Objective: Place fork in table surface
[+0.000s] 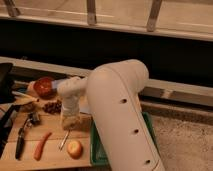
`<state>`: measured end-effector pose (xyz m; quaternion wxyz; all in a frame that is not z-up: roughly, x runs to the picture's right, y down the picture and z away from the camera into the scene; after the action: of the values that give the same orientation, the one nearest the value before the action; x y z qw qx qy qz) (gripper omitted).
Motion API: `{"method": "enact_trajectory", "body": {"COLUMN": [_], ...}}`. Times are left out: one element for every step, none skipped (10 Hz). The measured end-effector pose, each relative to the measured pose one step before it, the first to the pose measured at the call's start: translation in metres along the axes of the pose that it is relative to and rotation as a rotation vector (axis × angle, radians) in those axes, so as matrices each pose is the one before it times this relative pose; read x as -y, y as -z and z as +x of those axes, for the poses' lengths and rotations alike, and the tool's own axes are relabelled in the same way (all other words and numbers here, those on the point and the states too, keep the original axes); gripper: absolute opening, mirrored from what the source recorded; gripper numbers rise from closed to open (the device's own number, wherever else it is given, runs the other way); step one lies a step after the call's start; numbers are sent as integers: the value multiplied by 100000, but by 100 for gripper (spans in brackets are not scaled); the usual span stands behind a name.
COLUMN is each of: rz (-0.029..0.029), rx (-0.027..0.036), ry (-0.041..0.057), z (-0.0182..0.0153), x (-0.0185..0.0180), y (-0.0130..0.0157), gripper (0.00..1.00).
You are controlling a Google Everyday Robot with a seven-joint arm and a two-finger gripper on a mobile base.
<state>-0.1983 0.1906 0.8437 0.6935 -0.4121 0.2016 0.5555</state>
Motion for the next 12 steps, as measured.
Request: {"method": "enact_trajectory", "body": {"rz": [112,59,-232,82,-71,17,205,-96,-257,-13,-608,-458], "rx": [205,142,-104,-194,221,449,50,49,749,2350,2594,2299], "ry": [-64,-44,799,96,-330,107,549,31,87,386,-25,72], "z": [-77,-51,44,39,-70,-205,-79,44,-1,-84,-73,-82], "x": [109,68,-232,-141,81,-67,-211,10,3,147,38,-21], "y": [2,87,77,-27,53,-185,-232,-63,165,812,1196,1189], "gripper": [37,28,16,7,2,0,0,0,0,0,0,0]}}
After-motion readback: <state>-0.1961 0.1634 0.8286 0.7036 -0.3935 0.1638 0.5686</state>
